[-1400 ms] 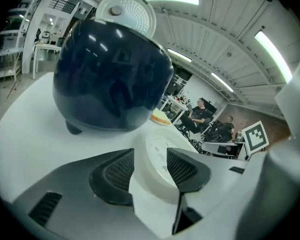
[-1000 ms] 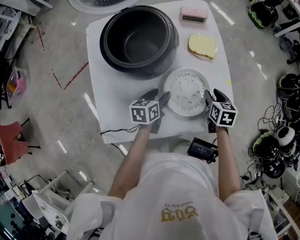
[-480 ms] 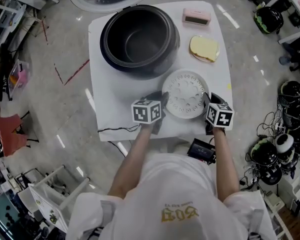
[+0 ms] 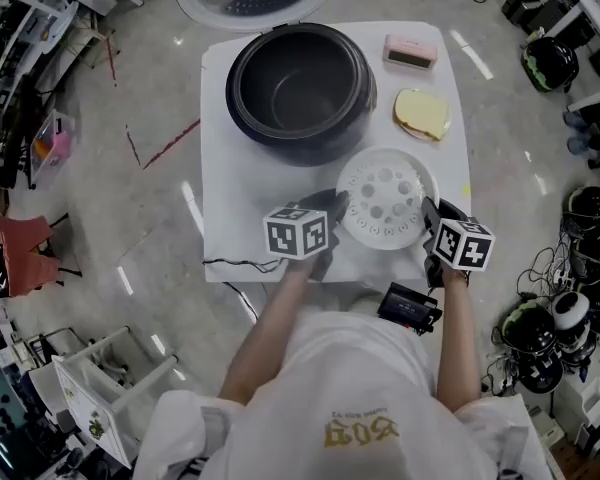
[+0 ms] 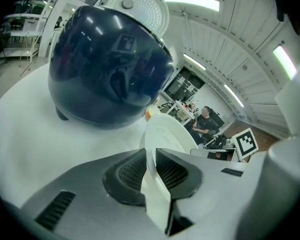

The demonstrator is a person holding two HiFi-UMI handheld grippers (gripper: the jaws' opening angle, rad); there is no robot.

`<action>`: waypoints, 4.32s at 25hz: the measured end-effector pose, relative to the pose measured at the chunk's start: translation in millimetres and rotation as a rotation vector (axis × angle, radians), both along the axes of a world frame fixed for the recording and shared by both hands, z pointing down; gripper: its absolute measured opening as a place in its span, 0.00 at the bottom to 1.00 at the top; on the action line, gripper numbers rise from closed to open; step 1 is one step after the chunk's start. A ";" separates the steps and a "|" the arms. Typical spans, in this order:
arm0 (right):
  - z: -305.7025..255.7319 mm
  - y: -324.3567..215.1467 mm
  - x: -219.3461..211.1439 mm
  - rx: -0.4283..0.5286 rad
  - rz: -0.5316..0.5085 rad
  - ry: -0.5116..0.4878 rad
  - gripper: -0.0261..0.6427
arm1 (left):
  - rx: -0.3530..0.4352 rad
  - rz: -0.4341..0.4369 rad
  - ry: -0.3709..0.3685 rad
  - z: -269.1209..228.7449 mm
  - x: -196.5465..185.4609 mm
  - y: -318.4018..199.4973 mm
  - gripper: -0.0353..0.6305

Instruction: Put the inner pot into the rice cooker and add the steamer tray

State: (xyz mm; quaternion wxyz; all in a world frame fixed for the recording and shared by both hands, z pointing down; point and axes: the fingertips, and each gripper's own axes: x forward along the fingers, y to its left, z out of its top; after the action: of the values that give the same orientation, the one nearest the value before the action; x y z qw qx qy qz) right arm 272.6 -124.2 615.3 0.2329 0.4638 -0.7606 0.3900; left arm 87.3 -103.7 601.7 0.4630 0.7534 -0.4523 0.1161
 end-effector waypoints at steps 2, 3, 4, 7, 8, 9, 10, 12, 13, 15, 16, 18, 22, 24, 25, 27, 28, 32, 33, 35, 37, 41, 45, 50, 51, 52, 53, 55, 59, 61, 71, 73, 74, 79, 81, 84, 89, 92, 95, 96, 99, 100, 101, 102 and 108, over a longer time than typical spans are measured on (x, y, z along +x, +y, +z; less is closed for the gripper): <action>-14.5 -3.6 3.2 0.010 -0.008 -0.005 0.14 | 0.021 0.002 0.007 -14.2 3.7 -1.7 0.17; -21.9 -5.8 4.6 0.016 -0.012 -0.006 0.14 | 0.031 0.002 0.012 -21.1 5.3 -2.7 0.17; -29.1 -8.4 5.6 0.022 -0.016 -0.007 0.14 | 0.040 0.001 0.016 -27.9 6.4 -3.9 0.17; -49.5 -15.8 6.7 0.036 -0.033 -0.010 0.14 | 0.065 -0.006 0.028 -47.1 8.2 -8.8 0.17; -55.8 -17.3 7.5 0.039 -0.038 -0.011 0.14 | 0.072 -0.008 0.031 -53.1 9.0 -9.9 0.17; -61.9 -18.5 8.1 0.043 -0.042 -0.012 0.14 | 0.079 -0.009 0.034 -58.9 9.6 -10.6 0.17; -67.6 -19.5 8.2 0.047 -0.046 -0.014 0.14 | 0.086 -0.011 0.036 -64.5 9.8 -11.0 0.17; -77.9 -21.4 8.4 0.054 -0.051 -0.020 0.14 | 0.102 -0.013 0.039 -75.8 10.1 -11.6 0.17; -82.7 -22.4 9.0 0.057 -0.052 -0.024 0.14 | 0.112 -0.012 0.041 -81.5 10.9 -12.1 0.17; -92.0 -25.5 11.0 0.063 -0.053 -0.035 0.14 | 0.132 -0.009 0.044 -92.5 13.3 -13.7 0.17; -96.6 -27.2 11.8 0.068 -0.054 -0.039 0.14 | 0.140 -0.009 0.044 -97.4 14.3 -14.6 0.17; -105.7 -29.9 12.3 0.078 -0.060 -0.044 0.14 | 0.153 -0.011 0.046 -105.8 14.9 -15.4 0.17; -125.2 -35.4 8.9 0.107 -0.073 -0.051 0.14 | 0.179 -0.017 0.052 -122.4 12.0 -17.7 0.17; -134.8 -39.7 4.9 0.123 -0.080 -0.059 0.14 | 0.194 -0.026 0.053 -130.8 8.2 -20.0 0.17; -139.4 -42.1 2.1 0.131 -0.085 -0.064 0.14 | 0.201 -0.033 0.055 -134.8 5.6 -21.0 0.17; -148.4 -47.1 -4.3 0.147 -0.099 -0.074 0.14 | 0.215 -0.048 0.058 -142.5 -0.5 -22.8 0.17; -153.1 -49.9 -8.1 0.155 -0.106 -0.080 0.14 | 0.222 -0.056 0.058 -146.3 -4.0 -23.8 0.17; -175.1 -61.8 -27.9 0.191 -0.136 -0.094 0.14 | 0.251 -0.090 0.064 -165.6 -22.3 -29.7 0.17; -180.6 -65.2 -34.1 0.200 -0.145 -0.098 0.14 | 0.257 -0.102 0.068 -170.6 -28.2 -31.8 0.16; -190.2 -72.4 -47.2 0.216 -0.164 -0.104 0.14 | 0.267 -0.127 0.075 -178.6 -40.8 -36.6 0.16; -196.2 -77.2 -61.2 0.225 -0.182 -0.104 0.14 | 0.278 -0.149 0.074 -184.7 -54.9 -40.5 0.16; -202.4 -86.5 -95.8 0.230 -0.208 -0.122 0.14 | 0.299 -0.182 0.079 -193.6 -89.2 -47.4 0.16; -203.2 -98.9 -127.5 0.224 -0.223 -0.123 0.15 | 0.303 -0.210 0.087 -195.6 -120.8 -60.2 0.15; -201.8 -116.2 -157.1 0.213 -0.233 -0.111 0.15 | 0.299 -0.223 0.098 -196.4 -151.1 -79.3 0.15; -201.6 -119.1 -163.5 0.212 -0.233 -0.111 0.15 | 0.298 -0.225 0.099 -196.2 -157.6 -83.1 0.15; -201.2 -122.2 -169.2 0.210 -0.234 -0.109 0.15 | 0.297 -0.226 0.100 -196.0 -163.6 -87.2 0.15; -200.6 -125.6 -174.3 0.209 -0.233 -0.107 0.15 | 0.296 -0.228 0.102 -195.5 -169.1 -91.5 0.15; -199.8 -132.9 -183.9 0.204 -0.233 -0.106 0.15 | 0.292 -0.230 0.105 -194.6 -179.2 -100.5 0.15; -200.2 -145.9 -196.5 0.190 -0.226 -0.119 0.16 | 0.286 -0.234 0.125 -193.9 -193.2 -115.5 0.15; -198.5 -149.4 -197.6 0.188 -0.224 -0.128 0.16 | 0.288 -0.237 0.133 -191.6 -194.6 -119.3 0.15; -196.8 -166.2 -203.9 0.188 -0.177 -0.168 0.17 | 0.279 -0.249 0.172 -185.3 -201.5 -132.6 0.16; -198.4 -169.0 -205.4 0.199 -0.172 -0.158 0.16 | 0.280 -0.249 0.174 -186.6 -202.4 -134.5 0.15; -198.4 -170.2 -206.4 0.203 -0.171 -0.150 0.16 | 0.280 -0.250 0.170 -186.8 -203.5 -135.3 0.15; -185.3 -171.6 -208.1 0.195 -0.176 -0.102 0.14 | 0.266 -0.249 0.146 -178.2 -207.5 -138.3 0.15; -181.7 -174.3 -207.8 0.200 -0.178 -0.079 0.14 | 0.261 -0.249 0.142 -174.5 -208.4 -141.0 0.15; -176.3 -178.0 -208.1 0.211 -0.182 -0.048 0.14 | 0.256 -0.237 0.129 -170.1 -206.2 -144.8 0.15; -170.5 -181.2 -212.6 0.252 -0.205 0.039 0.17 | 0.251 -0.220 0.066 -161.8 -207.7 -147.1 0.16; -166.8 -183.1 -211.4 0.278 -0.215 0.099 0.20 | 0.247 -0.194 0.014 -158.1 -205.7 -147.9 0.18; -165.0 -184.1 -208.2 0.298 -0.216 0.124 0.24 | 0.239 -0.162 -0.053 -152.3 -200.5 -146.0 0.22; -165.1 -184.6 -208.0 0.304 -0.215 0.125 0.25 | 0.237 -0.157 -0.063 -150.7 -199.3 -145.2 0.22; -166.9 -186.9 -208.6 0.332 -0.217 0.153 0.27 | 0.235 -0.150 -0.089 -147.7 -199.5 -143.9 0.24; -167.5 -187.8 -208.6 0.343 -0.216 0.164 0.28 | 0.236 -0.146 -0.101 -147.0 -200.4 -143.6 0.26; -167.7 -188.2 -208.5 0.351 -0.215 0.171 0.29 | 0.238 -0.143 -0.110 -146.6 -201.1 -143.3 0.29; -167.7 -188.3 -208.4 0.355 -0.214 0.175 0.30 | 0.241 -0.140 -0.116 -146.6 -201.7 -142.8 0.28; -170.0 -183.5 -207.9 0.368 -0.217 0.163 0.30 | 0.262 -0.137 -0.163 -148.3 -200.0 -139.1 0.29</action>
State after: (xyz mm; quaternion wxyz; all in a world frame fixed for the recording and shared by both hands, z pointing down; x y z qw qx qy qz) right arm 64.7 -307.7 445.4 0.2454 0.4439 -0.8431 0.1786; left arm -112.7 -242.8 453.4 0.3295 0.7628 -0.5499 0.0853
